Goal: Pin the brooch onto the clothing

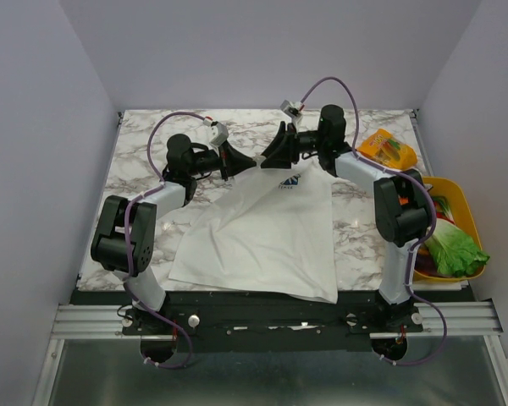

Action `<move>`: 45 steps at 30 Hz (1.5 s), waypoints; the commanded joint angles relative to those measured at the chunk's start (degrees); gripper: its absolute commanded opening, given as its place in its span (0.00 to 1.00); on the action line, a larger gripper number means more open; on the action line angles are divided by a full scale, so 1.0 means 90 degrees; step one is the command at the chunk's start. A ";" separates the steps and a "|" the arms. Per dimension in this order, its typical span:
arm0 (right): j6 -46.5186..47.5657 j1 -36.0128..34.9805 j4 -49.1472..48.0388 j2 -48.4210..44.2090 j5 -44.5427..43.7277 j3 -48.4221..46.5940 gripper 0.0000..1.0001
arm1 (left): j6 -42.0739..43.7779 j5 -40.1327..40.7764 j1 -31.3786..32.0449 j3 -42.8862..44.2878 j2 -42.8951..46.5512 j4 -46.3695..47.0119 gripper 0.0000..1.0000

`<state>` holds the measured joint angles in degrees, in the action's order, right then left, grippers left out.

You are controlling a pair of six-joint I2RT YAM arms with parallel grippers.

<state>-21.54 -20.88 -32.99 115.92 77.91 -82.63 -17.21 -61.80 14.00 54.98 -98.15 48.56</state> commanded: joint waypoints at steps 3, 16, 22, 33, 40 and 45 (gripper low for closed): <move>-0.0185 0.0074 -0.0387 -0.0067 0.0337 0.0109 0.55 | 0.0155 0.0128 0.0036 0.0112 0.0251 -0.0053 0.00; -0.0165 0.0143 -0.0446 -0.0038 0.0133 0.0265 0.38 | 0.0174 0.0148 0.0036 0.0131 0.0290 -0.0092 0.00; -0.0233 0.0143 -0.0436 0.0001 0.0054 0.0226 0.33 | 0.0155 0.0119 0.0036 0.0122 0.0271 -0.0083 0.00; -0.0409 0.0104 -0.0328 0.0284 -0.0043 -0.0037 0.37 | -0.0021 0.0089 0.0036 0.0141 0.0251 0.0103 0.00; -0.0351 0.0084 -0.0201 0.0362 -0.0141 -0.0184 0.37 | -0.0060 0.0070 0.0036 0.0141 0.0222 0.0152 0.00; -0.0380 0.0045 -0.0085 0.0440 -0.0190 -0.0350 0.36 | -0.0080 0.0070 0.0046 0.0151 0.0202 0.0171 0.00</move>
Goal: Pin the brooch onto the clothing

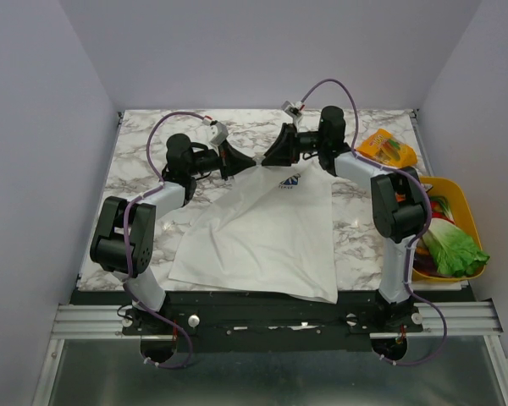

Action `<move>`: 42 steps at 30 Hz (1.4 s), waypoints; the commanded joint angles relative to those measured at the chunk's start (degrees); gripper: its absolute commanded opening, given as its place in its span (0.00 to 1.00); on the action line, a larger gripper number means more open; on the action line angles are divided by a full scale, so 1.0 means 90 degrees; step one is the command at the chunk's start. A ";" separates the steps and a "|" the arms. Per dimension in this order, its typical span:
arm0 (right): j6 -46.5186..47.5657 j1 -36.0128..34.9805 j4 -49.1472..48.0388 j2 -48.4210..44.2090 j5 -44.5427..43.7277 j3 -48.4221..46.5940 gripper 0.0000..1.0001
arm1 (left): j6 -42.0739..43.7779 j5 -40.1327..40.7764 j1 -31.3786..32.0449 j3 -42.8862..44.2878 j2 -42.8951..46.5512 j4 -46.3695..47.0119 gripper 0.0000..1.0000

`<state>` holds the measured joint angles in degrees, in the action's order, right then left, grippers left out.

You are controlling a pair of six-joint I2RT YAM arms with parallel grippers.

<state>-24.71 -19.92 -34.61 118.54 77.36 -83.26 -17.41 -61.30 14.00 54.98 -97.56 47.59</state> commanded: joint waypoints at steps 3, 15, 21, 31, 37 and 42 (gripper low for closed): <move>-0.0038 -0.0091 0.0154 0.0207 -0.0119 -0.0406 0.34 | -0.0068 -0.0015 0.0036 0.0161 0.0117 0.0288 0.00; 0.0479 -0.0267 0.0906 0.0286 -0.0363 -0.0631 0.26 | -0.0583 -0.0025 0.0036 0.0180 0.0078 0.0804 0.00; 0.0557 -0.0267 0.1159 0.0305 -0.0627 -0.0690 0.17 | -0.0644 -0.0025 0.0046 0.0122 0.0088 0.0903 0.00; 0.0656 -0.0267 0.1639 0.0344 -0.1086 -0.0856 0.03 | -0.0332 0.0140 0.0134 0.0121 0.0254 0.0484 0.00; 0.0168 -0.0267 0.1045 0.0218 -0.1554 -0.0525 0.01 | 0.0020 0.0317 0.0202 0.0141 0.0400 -0.0142 0.00; -0.0379 -0.0267 0.0457 0.0081 -0.1955 -0.0221 0.02 | 0.0020 0.0395 0.0202 -0.0015 0.0517 -0.0122 0.00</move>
<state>-23.59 -21.78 -26.22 119.37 69.60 -87.64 -18.72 -54.83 13.61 54.98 -96.64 44.58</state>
